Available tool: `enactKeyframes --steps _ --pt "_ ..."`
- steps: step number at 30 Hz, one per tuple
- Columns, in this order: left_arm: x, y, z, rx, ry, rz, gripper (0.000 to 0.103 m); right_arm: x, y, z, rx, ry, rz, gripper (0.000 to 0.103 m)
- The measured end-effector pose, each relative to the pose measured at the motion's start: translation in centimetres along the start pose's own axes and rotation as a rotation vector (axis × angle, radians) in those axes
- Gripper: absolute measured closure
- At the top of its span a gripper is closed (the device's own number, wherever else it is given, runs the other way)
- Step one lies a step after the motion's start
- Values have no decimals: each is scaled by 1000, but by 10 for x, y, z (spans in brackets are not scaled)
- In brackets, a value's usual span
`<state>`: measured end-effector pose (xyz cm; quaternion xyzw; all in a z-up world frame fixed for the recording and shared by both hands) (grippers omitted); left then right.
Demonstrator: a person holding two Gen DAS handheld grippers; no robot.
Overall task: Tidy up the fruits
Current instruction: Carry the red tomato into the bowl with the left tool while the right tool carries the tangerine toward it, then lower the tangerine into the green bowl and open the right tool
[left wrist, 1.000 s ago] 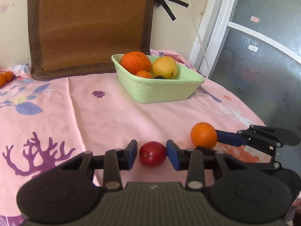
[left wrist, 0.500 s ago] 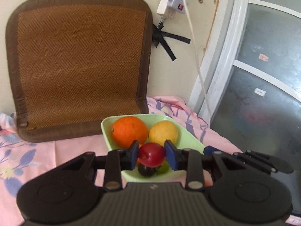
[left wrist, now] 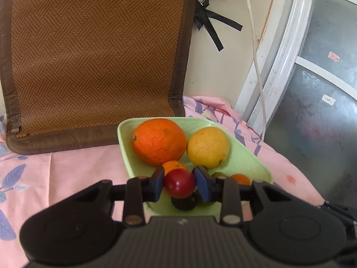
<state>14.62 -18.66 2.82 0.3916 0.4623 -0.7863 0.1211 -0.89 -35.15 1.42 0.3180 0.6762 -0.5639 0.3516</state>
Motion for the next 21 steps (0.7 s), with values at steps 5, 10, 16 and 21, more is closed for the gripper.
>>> enactKeyframes --steps 5,10,16,21 --pt "1 -6 3 11 5 3 72 13 0 -24 143 -189 11 47" --pt "0 -3 6 4 20 -6 72 4 8 -3 260 -196 1 48" --pt "3 0 9 -37 48 0 72 -1 32 19 240 -153 -132 69" --pt "0 -4 7 -47 50 15 72 -8 6 2 170 -127 13 69"
Point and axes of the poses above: each gripper's, at about its wrist camera, not at the fingertips, and y roughly the way its jaws point, z to its right, x to its underside, the point moved 2 cm from there along y, roughly the way its jaws point, and after that the axes turned 8 degrees about -z, right-handed, at the moved point
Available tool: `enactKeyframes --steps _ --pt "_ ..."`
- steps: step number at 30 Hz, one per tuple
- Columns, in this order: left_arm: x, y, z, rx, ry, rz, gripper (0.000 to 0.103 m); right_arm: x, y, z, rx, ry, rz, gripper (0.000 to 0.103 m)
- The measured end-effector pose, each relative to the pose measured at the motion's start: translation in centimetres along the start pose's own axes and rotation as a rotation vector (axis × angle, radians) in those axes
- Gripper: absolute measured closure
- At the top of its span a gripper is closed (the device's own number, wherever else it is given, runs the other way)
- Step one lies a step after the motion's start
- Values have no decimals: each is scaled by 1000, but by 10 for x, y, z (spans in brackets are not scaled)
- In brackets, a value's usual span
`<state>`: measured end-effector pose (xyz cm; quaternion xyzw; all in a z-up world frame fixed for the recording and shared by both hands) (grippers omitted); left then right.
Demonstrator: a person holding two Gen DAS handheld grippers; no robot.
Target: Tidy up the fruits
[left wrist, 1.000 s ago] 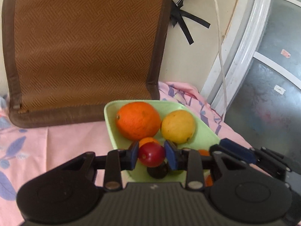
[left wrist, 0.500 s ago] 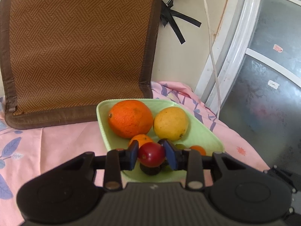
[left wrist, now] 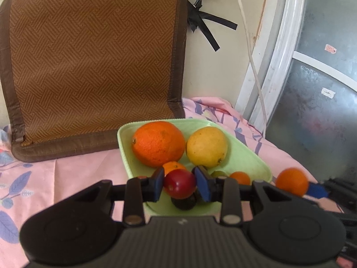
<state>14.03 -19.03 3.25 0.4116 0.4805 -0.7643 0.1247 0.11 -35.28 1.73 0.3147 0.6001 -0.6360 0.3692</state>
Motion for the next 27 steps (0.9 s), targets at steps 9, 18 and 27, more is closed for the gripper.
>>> enactKeyframes --steps 9,18,27 --pt "-3 -6 -3 -18 -13 10 44 -39 37 -40 -56 -91 51 68" --pt "0 -39 -6 -28 -69 52 43 -36 18 -40 -39 -38 109 58" --pt "49 -76 7 -154 -81 -31 35 4 -41 -39 -46 272 94 52"
Point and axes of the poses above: each gripper's, at about its wrist camera, not at the fingertips, and y roughly the way its jaws point, z to its right, x to its underside, the point moved 2 cm from there along y, roughly the way its jaws point, and after that the axes turned 8 degrees about -z, right-handed, at the moved point
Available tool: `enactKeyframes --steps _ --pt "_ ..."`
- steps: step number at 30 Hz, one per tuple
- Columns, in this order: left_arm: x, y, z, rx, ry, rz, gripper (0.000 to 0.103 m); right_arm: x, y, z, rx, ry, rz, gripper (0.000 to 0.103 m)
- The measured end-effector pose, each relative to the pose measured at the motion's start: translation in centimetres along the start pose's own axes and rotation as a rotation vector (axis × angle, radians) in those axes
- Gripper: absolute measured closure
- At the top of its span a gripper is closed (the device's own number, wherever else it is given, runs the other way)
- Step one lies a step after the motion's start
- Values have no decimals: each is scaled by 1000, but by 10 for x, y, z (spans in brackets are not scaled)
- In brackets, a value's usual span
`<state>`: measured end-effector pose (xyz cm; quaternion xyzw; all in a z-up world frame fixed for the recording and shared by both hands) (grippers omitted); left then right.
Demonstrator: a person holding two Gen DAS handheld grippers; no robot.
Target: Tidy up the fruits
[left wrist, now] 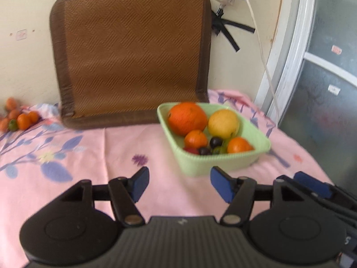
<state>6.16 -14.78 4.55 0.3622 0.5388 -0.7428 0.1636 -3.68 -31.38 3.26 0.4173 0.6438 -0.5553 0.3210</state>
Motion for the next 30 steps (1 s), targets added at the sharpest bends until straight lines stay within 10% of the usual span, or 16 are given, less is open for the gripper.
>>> enactKeyframes --steps 8,30 --pt "39 -39 -4 -90 -5 17 1 19 -24 -14 -29 83 -70 41" --pt "62 -86 -23 -248 -13 77 0 32 -55 -49 -89 97 -85 33"
Point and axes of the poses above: each gripper's, at about its wrist camera, not at the fingertips, and y roughly the way its jaws point, z to its right, x to its underside, the point moved 2 cm from there along y, roughly the way its jaws point, and after that the axes turned 8 degrees about -z, right-handed, at the moved point
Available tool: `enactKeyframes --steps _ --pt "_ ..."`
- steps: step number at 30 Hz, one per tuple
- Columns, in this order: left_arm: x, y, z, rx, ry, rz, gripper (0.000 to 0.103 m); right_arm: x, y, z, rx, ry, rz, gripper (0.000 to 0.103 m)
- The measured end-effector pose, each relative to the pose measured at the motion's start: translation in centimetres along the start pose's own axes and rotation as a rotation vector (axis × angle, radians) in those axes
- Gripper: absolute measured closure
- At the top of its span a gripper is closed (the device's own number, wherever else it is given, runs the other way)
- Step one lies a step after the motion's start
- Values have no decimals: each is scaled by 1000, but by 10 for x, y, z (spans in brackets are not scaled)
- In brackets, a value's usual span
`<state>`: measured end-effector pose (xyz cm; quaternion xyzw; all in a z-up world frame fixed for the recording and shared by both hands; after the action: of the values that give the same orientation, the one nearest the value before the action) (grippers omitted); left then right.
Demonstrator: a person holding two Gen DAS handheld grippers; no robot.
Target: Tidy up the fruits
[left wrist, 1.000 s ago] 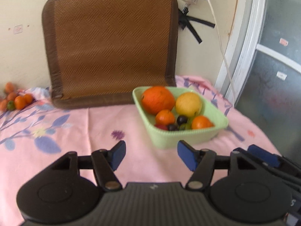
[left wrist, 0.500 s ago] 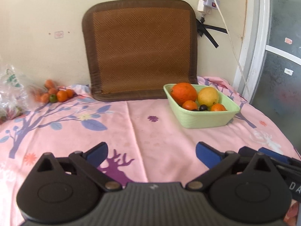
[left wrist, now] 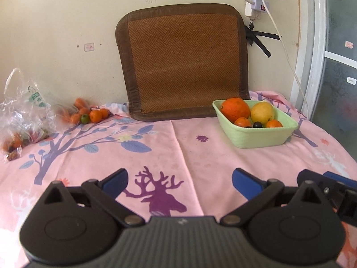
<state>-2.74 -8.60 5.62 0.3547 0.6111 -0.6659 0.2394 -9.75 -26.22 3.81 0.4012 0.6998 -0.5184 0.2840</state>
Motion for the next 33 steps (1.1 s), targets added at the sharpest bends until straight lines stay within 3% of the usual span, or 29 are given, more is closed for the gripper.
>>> enactKeyframes --steps 9,20,33 --pt "0 -1 0 3 7 -3 0 1 1 0 2 9 -12 31" --pt "3 0 1 -16 27 -17 0 1 1 0 20 19 -9 19" --pt "6 -8 3 -104 76 14 0 3 3 2 27 54 -17 18"
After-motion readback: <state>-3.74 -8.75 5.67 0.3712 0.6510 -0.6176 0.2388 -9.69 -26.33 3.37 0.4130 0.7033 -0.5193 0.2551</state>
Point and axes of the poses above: each gripper's, at about its wrist camera, not at the fingertips, and y roughly the way its jaws point, z to its right, x to its underside, the point moved 2 cm from there along y, roughly the way its jaws point, and after that the axes turned 8 degrees about -z, right-handed, at the moved point
